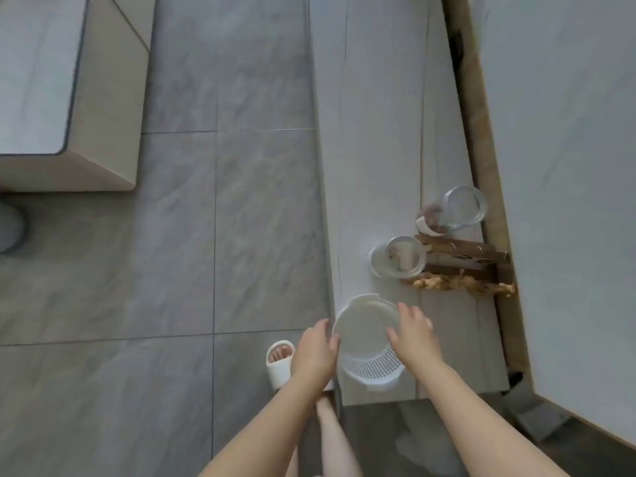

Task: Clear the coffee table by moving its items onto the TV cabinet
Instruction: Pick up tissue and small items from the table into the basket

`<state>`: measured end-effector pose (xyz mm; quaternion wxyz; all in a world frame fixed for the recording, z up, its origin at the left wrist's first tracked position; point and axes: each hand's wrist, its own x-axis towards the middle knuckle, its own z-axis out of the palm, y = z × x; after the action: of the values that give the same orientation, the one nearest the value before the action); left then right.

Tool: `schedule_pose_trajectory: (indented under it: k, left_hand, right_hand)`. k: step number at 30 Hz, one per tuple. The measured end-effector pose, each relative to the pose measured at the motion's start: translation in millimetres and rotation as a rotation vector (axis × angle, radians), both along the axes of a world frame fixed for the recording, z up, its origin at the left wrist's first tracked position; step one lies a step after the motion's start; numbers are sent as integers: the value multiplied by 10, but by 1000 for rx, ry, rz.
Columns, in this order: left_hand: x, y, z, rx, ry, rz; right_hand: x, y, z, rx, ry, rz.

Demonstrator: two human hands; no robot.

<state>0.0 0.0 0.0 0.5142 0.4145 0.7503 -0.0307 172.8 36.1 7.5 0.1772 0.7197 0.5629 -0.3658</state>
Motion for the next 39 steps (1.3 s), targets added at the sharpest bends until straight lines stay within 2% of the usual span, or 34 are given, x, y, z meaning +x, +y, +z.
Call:
schedule_pose_trajectory:
  k: [8, 18, 30, 39]
  left_hand:
    - [133, -8, -312, -94, -27, 23]
    - [-87, 95, -104, -4, -17, 119]
    - [-1342, 89, 1399, 275, 218, 469]
    - [-2277, -516, 2433, 460, 329, 816]
  right_hand:
    - [54, -15, -314, -53, 53, -158]
    - [-150, 114, -125, 65, 13, -94]
    - [-1363, 393, 1216, 378, 322, 144]
    - [-2433, 260, 2274, 411, 493, 321]
